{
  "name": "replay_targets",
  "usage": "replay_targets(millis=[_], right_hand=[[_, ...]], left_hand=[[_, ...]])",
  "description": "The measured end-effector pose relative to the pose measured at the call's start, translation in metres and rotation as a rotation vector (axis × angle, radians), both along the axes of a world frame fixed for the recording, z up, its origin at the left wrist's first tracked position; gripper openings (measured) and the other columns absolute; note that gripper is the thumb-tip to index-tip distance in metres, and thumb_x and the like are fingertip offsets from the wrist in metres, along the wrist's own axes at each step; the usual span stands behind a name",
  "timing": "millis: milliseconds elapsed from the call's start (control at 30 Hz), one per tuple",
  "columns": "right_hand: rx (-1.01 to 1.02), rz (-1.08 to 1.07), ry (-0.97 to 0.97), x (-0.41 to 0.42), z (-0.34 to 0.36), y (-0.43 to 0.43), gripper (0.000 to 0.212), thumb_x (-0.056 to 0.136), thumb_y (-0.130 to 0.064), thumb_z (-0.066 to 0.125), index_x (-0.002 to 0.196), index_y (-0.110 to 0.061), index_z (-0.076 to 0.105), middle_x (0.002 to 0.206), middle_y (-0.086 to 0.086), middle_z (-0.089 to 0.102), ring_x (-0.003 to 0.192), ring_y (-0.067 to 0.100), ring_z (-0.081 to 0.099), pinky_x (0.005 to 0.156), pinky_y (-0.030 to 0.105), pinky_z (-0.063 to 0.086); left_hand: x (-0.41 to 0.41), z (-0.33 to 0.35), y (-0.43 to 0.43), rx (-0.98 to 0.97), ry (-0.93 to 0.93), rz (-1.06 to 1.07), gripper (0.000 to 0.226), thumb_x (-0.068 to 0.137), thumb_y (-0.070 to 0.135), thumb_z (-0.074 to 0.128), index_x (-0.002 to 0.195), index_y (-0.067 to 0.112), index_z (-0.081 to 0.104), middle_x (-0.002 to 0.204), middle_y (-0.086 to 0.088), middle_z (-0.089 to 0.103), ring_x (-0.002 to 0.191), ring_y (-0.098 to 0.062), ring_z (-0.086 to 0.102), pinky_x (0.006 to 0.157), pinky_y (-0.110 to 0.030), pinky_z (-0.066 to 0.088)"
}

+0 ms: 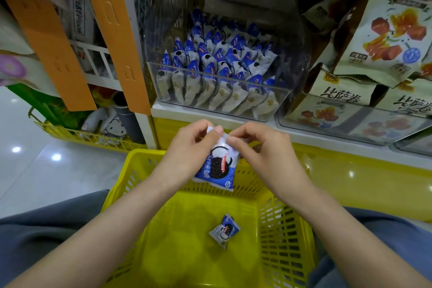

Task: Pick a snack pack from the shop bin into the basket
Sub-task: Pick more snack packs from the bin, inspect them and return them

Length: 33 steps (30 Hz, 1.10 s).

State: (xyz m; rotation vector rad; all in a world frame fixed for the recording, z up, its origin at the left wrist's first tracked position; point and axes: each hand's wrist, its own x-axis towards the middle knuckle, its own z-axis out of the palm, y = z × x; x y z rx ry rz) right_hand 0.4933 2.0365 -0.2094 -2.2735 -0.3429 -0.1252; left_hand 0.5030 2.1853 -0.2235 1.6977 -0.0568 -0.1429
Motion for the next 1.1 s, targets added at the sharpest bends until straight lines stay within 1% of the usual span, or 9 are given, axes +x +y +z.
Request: replay_targets(millis=[133, 200, 300, 467, 600, 700, 800, 967, 1100], right_hand=[[-0.115, -0.02, -0.126, -0.001, -0.003, -0.001, 0.006, 0.087, -0.027, 0.061, 0.087, -0.023, 0.066, 0.079, -0.013, 0.065, 0.073, 0.003, 0.058, 0.064, 0.023, 0.049], [-0.012, -0.099, -0.073, 0.001, -0.005, -0.001, 0.006, 0.088, -0.027, 0.06, 0.084, -0.025, 0.064, 0.072, -0.016, 0.062, 0.071, 0.001, 0.057, 0.061, 0.02, 0.049], [0.195, -0.245, 0.037, 0.007, -0.005, -0.002, 0.012, 0.089, -0.022, 0.059, 0.077, -0.025, 0.059, 0.069, -0.014, 0.06, 0.064, 0.002, 0.059, 0.055, 0.027, 0.055], [0.509, -0.166, 0.297, 0.009, -0.002, 0.004, 0.019, 0.091, -0.024, 0.055, 0.078, -0.015, 0.065, 0.071, -0.001, 0.066, 0.063, 0.004, 0.063, 0.055, 0.023, 0.054], [0.363, -0.075, 0.226, 0.007, -0.002, 0.005, 0.012, 0.091, -0.02, 0.055, 0.096, -0.021, 0.066, 0.094, -0.007, 0.068, 0.086, 0.002, 0.063, 0.073, 0.017, 0.052], [0.251, -0.091, 0.218, 0.005, -0.008, 0.005, 0.022, 0.087, -0.021, 0.062, 0.109, -0.021, 0.062, 0.11, -0.006, 0.063, 0.097, 0.002, 0.061, 0.078, 0.02, 0.052], [0.141, -0.088, 0.122, 0.002, -0.011, 0.008, 0.03, 0.083, -0.024, 0.067, 0.112, -0.023, 0.058, 0.111, -0.009, 0.055, 0.094, 0.0, 0.058, 0.075, 0.016, 0.052], [0.073, -0.084, 0.018, 0.001, -0.013, 0.009, 0.038, 0.079, -0.023, 0.071, 0.115, -0.018, 0.059, 0.105, -0.009, 0.051, 0.09, 0.002, 0.058, 0.077, 0.013, 0.05], [0.062, -0.082, 0.017, 0.0, -0.013, 0.01, 0.036, 0.082, -0.018, 0.065, 0.117, -0.019, 0.061, 0.106, -0.01, 0.057, 0.094, 0.004, 0.06, 0.082, 0.02, 0.052]], left_hand=[[0.0, -0.005, -0.002, -0.005, 0.032, 0.028, 0.027, 0.093, 0.024, 0.052, 0.078, 0.002, 0.05, 0.074, -0.011, 0.048, 0.07, -0.019, 0.046, 0.064, -0.034, 0.039], [-0.001, -0.01, -0.002, 0.113, -0.074, 0.1, 0.012, 0.089, 0.025, 0.057, 0.084, 0.02, 0.048, 0.087, 0.001, 0.054, 0.077, -0.013, 0.053, 0.071, -0.025, 0.044], [-0.005, -0.013, -0.003, 0.318, -0.289, 0.059, 0.024, 0.084, 0.03, 0.063, 0.098, 0.032, 0.044, 0.102, 0.016, 0.052, 0.093, 0.003, 0.05, 0.076, -0.008, 0.04], [-0.007, -0.016, -0.011, 0.124, -0.135, -0.061, 0.03, 0.084, 0.019, 0.064, 0.105, 0.028, 0.045, 0.103, 0.015, 0.056, 0.092, 0.001, 0.057, 0.08, -0.018, 0.049], [-0.003, -0.008, -0.011, -0.185, 0.076, 0.008, 0.012, 0.093, 0.018, 0.049, 0.104, 0.023, 0.049, 0.102, -0.003, 0.063, 0.084, -0.007, 0.065, 0.073, -0.026, 0.056], [-0.003, -0.008, -0.013, -0.33, 0.218, 0.034, 0.022, 0.097, 0.019, 0.042, 0.117, 0.016, 0.05, 0.108, -0.008, 0.066, 0.098, -0.018, 0.066, 0.085, -0.038, 0.055], [-0.003, -0.007, -0.014, -0.438, 0.286, 0.021, 0.026, 0.096, 0.018, 0.042, 0.12, 0.012, 0.051, 0.117, -0.014, 0.064, 0.109, -0.029, 0.061, 0.094, -0.049, 0.048], [-0.004, -0.01, -0.012, -0.323, 0.17, -0.036, 0.022, 0.095, 0.021, 0.045, 0.114, 0.021, 0.054, 0.113, -0.006, 0.067, 0.107, -0.021, 0.063, 0.097, -0.045, 0.047], [-0.004, -0.014, -0.01, -0.158, 0.036, -0.034, 0.014, 0.095, 0.021, 0.047, 0.099, 0.031, 0.055, 0.097, 0.007, 0.068, 0.093, -0.008, 0.065, 0.086, -0.033, 0.051]])
